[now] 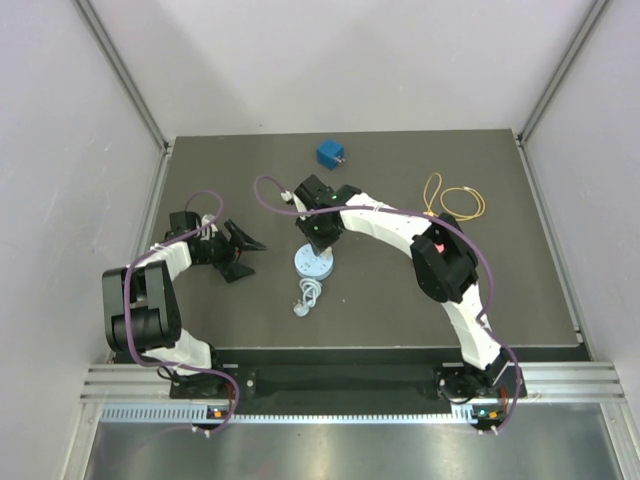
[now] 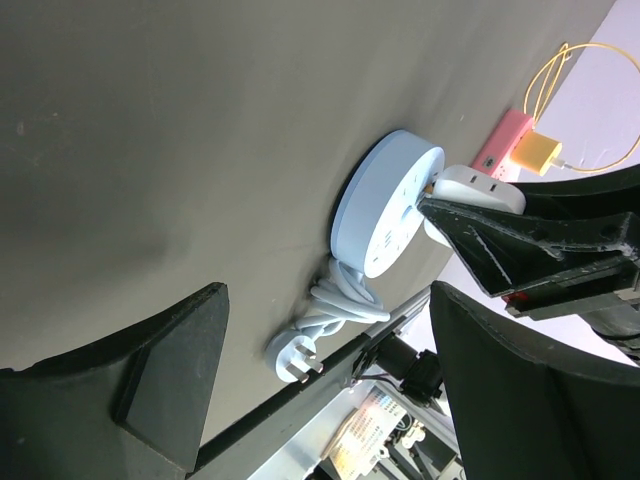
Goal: Insert the plug
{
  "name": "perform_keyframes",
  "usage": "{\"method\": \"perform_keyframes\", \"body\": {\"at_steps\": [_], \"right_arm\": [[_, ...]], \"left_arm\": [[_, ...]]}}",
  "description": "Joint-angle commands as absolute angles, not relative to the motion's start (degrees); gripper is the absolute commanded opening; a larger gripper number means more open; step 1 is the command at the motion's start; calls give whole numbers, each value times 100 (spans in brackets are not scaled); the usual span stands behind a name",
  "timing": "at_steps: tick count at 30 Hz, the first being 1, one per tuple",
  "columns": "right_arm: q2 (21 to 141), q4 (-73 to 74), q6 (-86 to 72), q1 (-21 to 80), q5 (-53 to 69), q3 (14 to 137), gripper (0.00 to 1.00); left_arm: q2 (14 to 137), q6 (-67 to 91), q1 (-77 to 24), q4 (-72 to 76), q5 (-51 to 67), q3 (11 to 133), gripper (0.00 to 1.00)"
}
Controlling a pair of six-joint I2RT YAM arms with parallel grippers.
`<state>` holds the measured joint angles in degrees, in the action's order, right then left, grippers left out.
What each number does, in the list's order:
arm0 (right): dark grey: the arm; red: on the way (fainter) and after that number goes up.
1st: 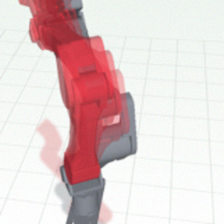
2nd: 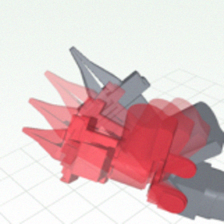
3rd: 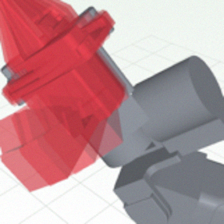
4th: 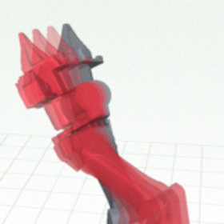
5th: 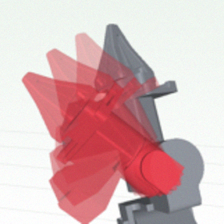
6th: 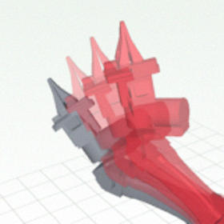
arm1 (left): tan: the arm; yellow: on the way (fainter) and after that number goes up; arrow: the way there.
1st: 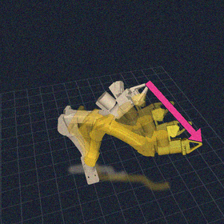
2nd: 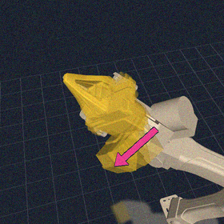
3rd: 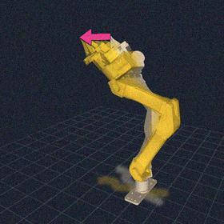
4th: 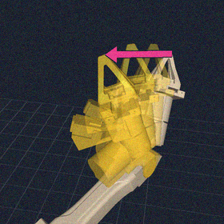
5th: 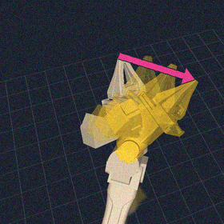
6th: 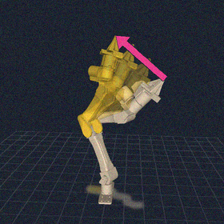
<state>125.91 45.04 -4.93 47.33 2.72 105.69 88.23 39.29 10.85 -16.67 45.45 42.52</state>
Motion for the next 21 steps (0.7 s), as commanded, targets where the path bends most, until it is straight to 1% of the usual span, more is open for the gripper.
{"method": "perform_keyframes", "body": {"at_steps": [1, 7, 11, 12, 14, 15, 17, 18, 20, 21], "right_arm": [[12973, 4527, -413, 4729, 79, 10134, 0], [13017, 4377, -431, 4737, 35, 9791, 0], [12982, 4316, -413, 4746, 35, 9808, 0], [12955, 4333, -430, 4737, 35, 9913, 3], [12842, 4351, -439, 4729, -95, 10150, 14], [12797, 4385, -439, 4737, -105, 10247, 25], [12657, 4412, -448, 4720, -79, 10562, 35], [12621, 4438, -448, 4728, -70, 10669, 42], [12508, 4439, -448, 4728, -105, 10906, 48], [12489, 4438, -457, 4702, -123, 10968, 54]], "left_arm": [[8578, 3823, 1116, -1591, 4544, 4307, 86], [8561, 3797, 1125, -1635, 4500, 4333, 86], [8552, 3771, 1125, -1661, 4456, 4342, 86], [8543, 3771, 1116, -1661, 4447, 4350, 85], [8534, 3762, 1116, -1679, 4438, 4359, 86], [8525, 3744, 1125, -1679, 4421, 4359, 85], [8517, 3744, 1116, -1696, 4421, 4368, 86], [8499, 3735, 1125, -1696, 4403, 4368, 85], [8482, 3735, 1116, -1705, 4403, 4368, 86], [8473, 3718, 1116, -1714, 4403, 4368, 86]]}}
